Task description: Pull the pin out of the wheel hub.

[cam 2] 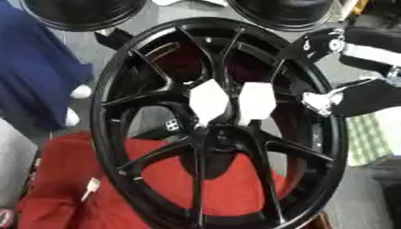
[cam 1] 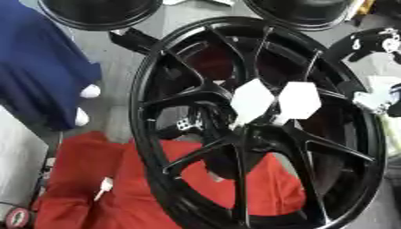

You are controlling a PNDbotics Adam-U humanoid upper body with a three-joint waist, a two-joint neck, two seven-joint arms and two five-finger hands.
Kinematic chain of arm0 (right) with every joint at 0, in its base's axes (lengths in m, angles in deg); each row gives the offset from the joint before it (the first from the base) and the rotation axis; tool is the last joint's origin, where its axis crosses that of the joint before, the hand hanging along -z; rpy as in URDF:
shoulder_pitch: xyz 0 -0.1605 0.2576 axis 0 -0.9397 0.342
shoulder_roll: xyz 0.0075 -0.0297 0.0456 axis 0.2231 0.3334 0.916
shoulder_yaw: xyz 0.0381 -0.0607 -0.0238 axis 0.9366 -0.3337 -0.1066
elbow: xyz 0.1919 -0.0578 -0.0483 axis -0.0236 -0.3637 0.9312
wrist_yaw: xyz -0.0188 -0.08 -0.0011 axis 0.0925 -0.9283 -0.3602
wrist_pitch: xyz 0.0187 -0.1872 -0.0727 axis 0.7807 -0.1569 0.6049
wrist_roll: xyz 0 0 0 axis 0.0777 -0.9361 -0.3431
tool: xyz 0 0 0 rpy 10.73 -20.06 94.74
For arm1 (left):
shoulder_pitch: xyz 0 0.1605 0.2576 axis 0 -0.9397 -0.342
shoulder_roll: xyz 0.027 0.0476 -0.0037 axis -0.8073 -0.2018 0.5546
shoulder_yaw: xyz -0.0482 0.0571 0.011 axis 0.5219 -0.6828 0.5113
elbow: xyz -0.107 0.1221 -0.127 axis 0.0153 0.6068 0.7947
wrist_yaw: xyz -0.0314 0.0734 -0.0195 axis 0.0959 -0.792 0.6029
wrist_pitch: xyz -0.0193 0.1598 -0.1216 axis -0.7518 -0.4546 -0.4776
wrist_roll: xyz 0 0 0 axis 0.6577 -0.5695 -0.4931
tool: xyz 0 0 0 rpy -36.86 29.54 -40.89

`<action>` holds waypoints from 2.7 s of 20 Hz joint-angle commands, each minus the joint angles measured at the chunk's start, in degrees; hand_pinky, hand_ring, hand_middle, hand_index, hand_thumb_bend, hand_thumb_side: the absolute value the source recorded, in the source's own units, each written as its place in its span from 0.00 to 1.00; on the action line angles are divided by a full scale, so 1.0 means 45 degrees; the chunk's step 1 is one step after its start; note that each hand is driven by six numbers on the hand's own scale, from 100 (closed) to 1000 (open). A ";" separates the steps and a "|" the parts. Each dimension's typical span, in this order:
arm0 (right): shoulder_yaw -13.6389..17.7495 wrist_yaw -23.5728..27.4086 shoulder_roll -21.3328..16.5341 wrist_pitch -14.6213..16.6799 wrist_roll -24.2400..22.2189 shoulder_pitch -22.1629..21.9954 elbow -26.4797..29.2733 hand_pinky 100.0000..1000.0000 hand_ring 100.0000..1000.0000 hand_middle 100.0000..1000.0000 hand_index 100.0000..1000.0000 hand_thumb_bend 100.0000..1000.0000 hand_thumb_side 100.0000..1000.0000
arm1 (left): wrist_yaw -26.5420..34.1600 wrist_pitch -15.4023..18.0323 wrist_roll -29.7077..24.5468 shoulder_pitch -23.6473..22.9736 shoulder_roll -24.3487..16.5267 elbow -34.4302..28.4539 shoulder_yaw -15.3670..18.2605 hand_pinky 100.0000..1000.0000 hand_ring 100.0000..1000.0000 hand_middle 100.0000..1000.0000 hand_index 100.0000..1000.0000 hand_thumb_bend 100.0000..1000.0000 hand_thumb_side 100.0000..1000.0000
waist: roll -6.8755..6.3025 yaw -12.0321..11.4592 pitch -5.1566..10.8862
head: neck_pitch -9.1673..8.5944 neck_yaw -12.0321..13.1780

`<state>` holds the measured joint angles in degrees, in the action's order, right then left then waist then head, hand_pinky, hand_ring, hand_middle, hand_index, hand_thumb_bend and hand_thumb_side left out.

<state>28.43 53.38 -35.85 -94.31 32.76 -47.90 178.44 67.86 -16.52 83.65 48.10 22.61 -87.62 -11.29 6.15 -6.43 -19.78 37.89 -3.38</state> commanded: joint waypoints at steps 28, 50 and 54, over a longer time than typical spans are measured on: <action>-0.0553 0.0060 0.0158 0.1037 -0.0117 0.0524 0.0084 0.82 0.86 0.85 0.90 0.00 0.63 | 0.0126 -0.0147 -0.0204 0.0189 0.0013 -0.0224 -0.0067 0.78 0.75 0.67 0.81 0.08 0.56 | 0.0169 -0.0230 0.0056 | -0.0120 0.0049; -0.1012 -0.0921 0.0470 0.0409 -0.0203 0.0389 0.0084 0.88 0.88 0.86 0.93 0.00 0.40 | 0.0168 -0.0212 -0.0335 0.0281 0.0118 -0.0224 -0.0126 0.78 0.75 0.66 0.81 0.08 0.57 | 0.0305 -0.0417 -0.0203 | -0.0094 0.0125; -0.1127 -0.0698 0.0576 0.0390 -0.0235 0.0446 0.0084 0.86 0.86 0.81 0.90 0.00 0.44 | 0.0159 -0.0245 -0.0347 0.0275 0.0144 -0.0224 -0.0129 0.78 0.75 0.66 0.81 0.08 0.57 | 0.0332 -0.0446 -0.0249 | -0.0077 0.0130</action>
<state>22.90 49.87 -32.18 -92.47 31.71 -46.55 178.44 68.49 -17.62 82.27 48.80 23.66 -87.62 -11.95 7.94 -8.44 -21.73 37.85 -2.90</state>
